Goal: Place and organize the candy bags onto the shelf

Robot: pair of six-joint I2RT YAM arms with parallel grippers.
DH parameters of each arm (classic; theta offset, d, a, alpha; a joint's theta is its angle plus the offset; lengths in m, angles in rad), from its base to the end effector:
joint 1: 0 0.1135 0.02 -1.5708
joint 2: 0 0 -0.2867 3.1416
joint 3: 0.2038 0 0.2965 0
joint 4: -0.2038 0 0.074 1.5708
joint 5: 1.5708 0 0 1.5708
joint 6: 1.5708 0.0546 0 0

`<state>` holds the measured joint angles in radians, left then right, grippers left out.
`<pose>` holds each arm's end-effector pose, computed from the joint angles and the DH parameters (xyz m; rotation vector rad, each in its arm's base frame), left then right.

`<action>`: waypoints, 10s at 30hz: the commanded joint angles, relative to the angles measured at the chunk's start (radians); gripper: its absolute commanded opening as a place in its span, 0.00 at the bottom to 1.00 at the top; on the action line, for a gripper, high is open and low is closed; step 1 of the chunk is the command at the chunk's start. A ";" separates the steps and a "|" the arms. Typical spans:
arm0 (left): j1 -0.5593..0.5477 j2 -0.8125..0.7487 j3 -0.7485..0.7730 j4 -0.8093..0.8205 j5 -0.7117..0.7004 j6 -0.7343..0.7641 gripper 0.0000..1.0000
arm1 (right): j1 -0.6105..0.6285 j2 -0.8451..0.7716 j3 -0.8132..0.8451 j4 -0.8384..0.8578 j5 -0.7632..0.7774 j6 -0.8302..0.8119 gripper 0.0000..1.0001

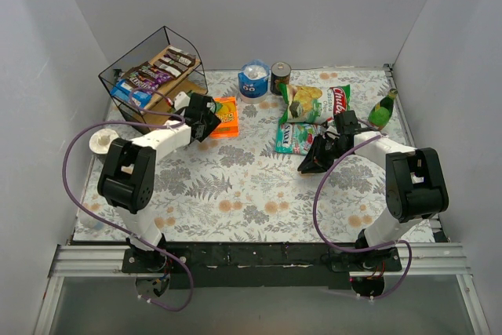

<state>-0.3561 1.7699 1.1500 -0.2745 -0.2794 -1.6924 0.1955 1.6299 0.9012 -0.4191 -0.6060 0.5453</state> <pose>0.4055 -0.1348 0.1761 -1.6465 1.8866 -0.5687 0.3298 0.0970 0.1427 0.3010 2.7792 1.0296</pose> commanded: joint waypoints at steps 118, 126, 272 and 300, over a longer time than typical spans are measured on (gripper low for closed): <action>0.036 0.001 -0.022 0.190 -0.397 -0.308 0.00 | 0.045 -0.047 0.005 0.069 -0.003 -0.039 0.58; -0.017 -0.326 -0.121 -0.107 -0.372 -0.233 0.11 | 0.241 0.094 0.273 0.169 0.144 0.125 0.72; 0.092 -0.816 0.168 -0.789 -0.211 0.103 0.93 | 0.562 1.260 1.409 1.155 0.782 0.462 0.05; 0.091 -0.822 0.168 -0.790 -0.216 0.122 0.95 | 0.567 1.076 1.075 1.287 0.727 0.414 0.67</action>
<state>-0.2703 0.9611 1.3151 -1.0645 -0.4892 -1.5890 0.7689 2.8025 2.0842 0.8265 0.1127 0.9833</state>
